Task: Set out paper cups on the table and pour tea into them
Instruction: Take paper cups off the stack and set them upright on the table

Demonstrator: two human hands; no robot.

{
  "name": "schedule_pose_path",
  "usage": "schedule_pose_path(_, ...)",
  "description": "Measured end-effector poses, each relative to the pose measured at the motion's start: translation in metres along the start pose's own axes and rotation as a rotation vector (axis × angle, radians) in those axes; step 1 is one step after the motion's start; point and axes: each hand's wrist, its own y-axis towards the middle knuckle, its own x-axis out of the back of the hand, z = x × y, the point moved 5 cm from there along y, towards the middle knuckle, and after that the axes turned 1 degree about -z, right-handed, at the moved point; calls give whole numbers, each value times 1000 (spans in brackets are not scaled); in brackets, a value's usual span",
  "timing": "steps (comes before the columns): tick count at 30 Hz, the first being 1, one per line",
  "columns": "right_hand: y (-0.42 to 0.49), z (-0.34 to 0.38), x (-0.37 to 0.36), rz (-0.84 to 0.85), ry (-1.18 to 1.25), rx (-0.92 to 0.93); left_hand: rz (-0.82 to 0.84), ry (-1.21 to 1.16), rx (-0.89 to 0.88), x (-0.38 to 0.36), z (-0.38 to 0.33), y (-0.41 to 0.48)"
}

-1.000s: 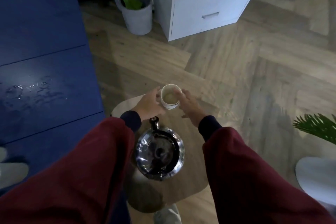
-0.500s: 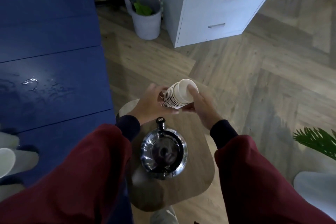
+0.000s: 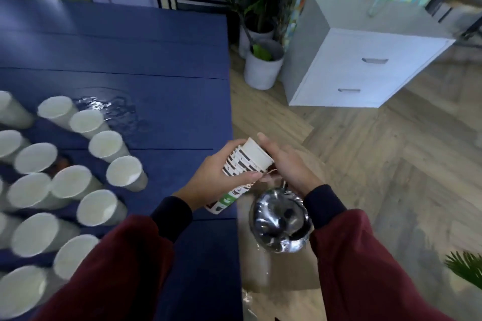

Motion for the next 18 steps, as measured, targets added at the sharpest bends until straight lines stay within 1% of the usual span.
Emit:
schedule_pose_path(5,-19,30,-88,45,-233,198,-165,9,51,67,20,-62)
schedule_pose_path(8,-26,42,-133,73,-317,262,-211,19,60,104,28,-91)
schedule_pose_path(13,-29,51,-187,104,-273,256,-256,52,66,151,33,-128)
schedule_pose_path(18,-28,59,-214,111,-267,270,-277,55,102,173,40,-143)
